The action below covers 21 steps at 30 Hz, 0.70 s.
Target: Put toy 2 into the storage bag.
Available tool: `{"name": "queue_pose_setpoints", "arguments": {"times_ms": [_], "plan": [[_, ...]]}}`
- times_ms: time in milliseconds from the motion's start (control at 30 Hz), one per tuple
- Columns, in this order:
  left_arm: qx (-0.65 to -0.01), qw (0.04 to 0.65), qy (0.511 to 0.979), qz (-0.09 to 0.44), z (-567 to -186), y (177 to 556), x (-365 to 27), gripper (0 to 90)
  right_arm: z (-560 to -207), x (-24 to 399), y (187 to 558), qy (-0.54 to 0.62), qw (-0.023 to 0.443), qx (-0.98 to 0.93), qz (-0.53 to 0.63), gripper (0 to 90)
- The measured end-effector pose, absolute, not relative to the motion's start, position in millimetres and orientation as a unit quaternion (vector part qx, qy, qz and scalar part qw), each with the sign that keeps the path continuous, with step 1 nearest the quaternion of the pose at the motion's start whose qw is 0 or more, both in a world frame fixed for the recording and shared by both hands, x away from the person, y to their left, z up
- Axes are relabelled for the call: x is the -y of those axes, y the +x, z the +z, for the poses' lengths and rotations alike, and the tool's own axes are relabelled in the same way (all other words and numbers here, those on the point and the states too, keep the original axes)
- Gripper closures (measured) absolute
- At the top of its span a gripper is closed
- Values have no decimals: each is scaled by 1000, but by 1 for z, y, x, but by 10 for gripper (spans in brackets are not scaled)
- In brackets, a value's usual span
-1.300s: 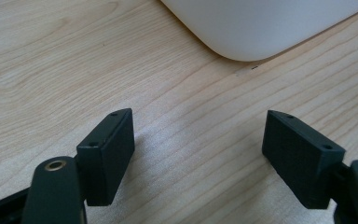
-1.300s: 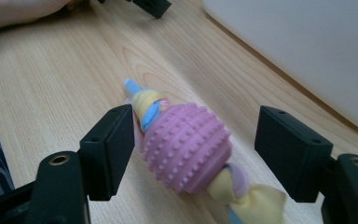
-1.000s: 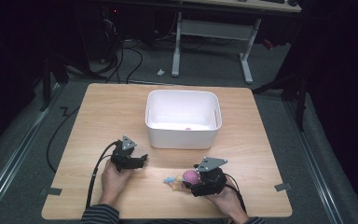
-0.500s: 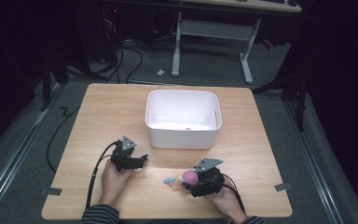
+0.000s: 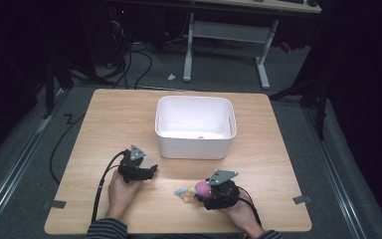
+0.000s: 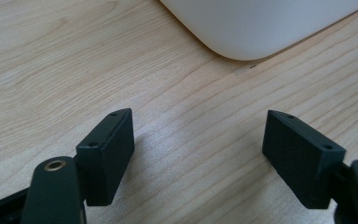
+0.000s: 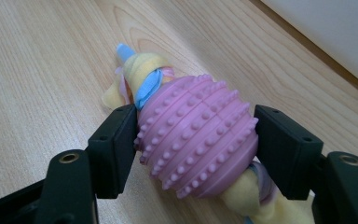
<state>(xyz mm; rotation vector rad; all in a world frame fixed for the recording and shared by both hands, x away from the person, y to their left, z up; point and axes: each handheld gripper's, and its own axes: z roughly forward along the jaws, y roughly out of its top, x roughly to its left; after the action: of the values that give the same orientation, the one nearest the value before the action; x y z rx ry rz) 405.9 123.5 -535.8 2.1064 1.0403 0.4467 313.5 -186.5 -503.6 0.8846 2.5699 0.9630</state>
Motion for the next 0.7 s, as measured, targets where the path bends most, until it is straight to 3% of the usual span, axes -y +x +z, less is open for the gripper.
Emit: {"name": "queue_pose_setpoints", "arguments": {"times_ms": [700], "plan": [[-405,366,820,174,-536,406,-123,253,-473,209,316,320,149,-866,354,335]]}}
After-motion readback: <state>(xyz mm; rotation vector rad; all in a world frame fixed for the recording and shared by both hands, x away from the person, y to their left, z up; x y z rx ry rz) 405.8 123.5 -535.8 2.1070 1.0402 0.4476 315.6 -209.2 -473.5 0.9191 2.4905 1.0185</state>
